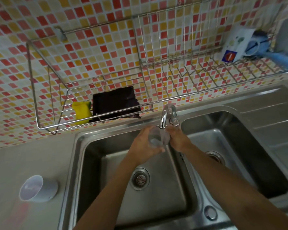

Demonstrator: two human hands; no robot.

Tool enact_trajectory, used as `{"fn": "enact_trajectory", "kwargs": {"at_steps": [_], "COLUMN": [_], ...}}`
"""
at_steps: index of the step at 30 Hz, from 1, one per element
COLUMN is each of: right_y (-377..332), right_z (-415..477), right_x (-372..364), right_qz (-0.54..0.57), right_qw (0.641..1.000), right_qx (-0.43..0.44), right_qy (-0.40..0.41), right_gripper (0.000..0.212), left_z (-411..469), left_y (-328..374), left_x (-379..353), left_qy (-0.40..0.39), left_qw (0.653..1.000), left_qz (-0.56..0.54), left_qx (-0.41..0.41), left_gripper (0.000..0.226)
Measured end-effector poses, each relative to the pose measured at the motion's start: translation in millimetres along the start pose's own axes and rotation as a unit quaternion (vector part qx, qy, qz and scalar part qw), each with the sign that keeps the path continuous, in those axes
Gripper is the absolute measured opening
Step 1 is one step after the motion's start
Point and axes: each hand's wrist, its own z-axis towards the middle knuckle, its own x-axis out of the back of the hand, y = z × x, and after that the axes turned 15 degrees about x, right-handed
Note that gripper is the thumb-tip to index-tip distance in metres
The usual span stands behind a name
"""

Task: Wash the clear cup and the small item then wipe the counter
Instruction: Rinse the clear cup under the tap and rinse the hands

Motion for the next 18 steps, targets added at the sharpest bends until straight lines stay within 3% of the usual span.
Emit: {"fn": "enact_trajectory", "kwargs": {"at_steps": [9, 13, 16, 18], "right_y": [-1.8, 1.2, 8.1, 16.1], "right_z": [-1.0, -0.1, -2.5, -0.8], "right_x": [0.7, 6.0, 6.8, 0.4], "right_qz": [0.054, 0.089, 0.066, 0.063], "right_qw": [0.998, 0.995, 0.996, 0.996], "right_qx": [-0.016, -0.033, -0.053, -0.047], "right_qy": [-0.007, -0.023, -0.04, -0.035], "right_gripper": [0.046, 0.034, 0.053, 0.054], "left_z": [8.0, 9.4, 9.2, 8.9], "left_y": [9.7, 7.1, 0.1, -1.3], "left_x": [-14.5, -18.2, -19.4, -21.3], "left_qy": [0.022, 0.002, 0.009, 0.005], "left_qw": [0.998, 0.997, 0.996, 0.997], "left_qz": [-0.063, -0.075, -0.088, -0.072], "left_qx": [-0.005, -0.006, -0.006, -0.004], "left_gripper": [0.083, 0.082, 0.083, 0.082]}}
